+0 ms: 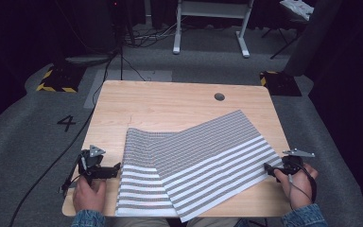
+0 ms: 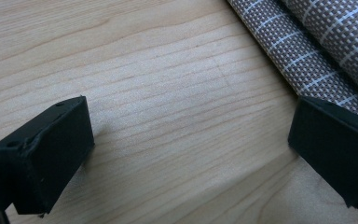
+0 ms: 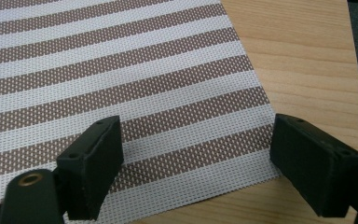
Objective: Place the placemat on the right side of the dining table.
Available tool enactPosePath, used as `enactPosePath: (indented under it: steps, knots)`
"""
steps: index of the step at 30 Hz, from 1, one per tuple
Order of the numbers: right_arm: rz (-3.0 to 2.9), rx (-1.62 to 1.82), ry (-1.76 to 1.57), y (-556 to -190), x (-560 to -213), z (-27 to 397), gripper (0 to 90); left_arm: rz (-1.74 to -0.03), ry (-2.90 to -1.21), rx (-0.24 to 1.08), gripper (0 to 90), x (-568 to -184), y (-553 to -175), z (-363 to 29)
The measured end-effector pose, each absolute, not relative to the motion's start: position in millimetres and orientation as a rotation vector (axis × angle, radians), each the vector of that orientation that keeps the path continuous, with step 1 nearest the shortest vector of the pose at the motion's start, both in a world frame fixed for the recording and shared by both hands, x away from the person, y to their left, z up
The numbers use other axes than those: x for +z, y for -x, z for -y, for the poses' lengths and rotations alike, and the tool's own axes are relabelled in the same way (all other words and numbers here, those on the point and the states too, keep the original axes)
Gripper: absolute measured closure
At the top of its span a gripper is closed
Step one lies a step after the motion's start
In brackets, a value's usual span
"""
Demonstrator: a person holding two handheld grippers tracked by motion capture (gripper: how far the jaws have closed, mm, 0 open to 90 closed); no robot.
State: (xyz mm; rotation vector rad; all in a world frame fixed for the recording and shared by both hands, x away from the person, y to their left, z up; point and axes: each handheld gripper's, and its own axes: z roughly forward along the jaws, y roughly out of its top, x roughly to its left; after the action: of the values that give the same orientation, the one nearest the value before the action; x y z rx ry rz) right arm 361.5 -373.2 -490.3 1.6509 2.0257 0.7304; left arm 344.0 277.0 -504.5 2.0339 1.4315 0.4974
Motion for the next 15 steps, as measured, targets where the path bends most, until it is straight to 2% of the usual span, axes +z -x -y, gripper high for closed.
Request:
enactPosePath:
  steps: [6, 10, 13, 15]
  knots:
    - [-2.029, 0.721, -1.653, -362.5, -489.5, 372.1, 19.9, -1.431, -2.034, 0.498, 0.1, -504.5, -344.0, -277.1]
    - [-2.052, 0.731, -1.631, -360.4, -487.0, 368.4, 33.0, -1.431, -2.034, 0.498, 0.1, -504.5, -344.0, -277.1]
    - [-2.079, 0.750, -1.608, -359.1, -484.9, 365.1, 49.5, -1.431, -2.034, 0.498, 0.1, -504.5, -344.0, -277.1]
    - [-2.107, 0.786, -1.593, -359.5, -483.1, 363.2, 72.8, -1.432, -2.034, 0.497, 0.1, -504.5, -344.0, -277.1]
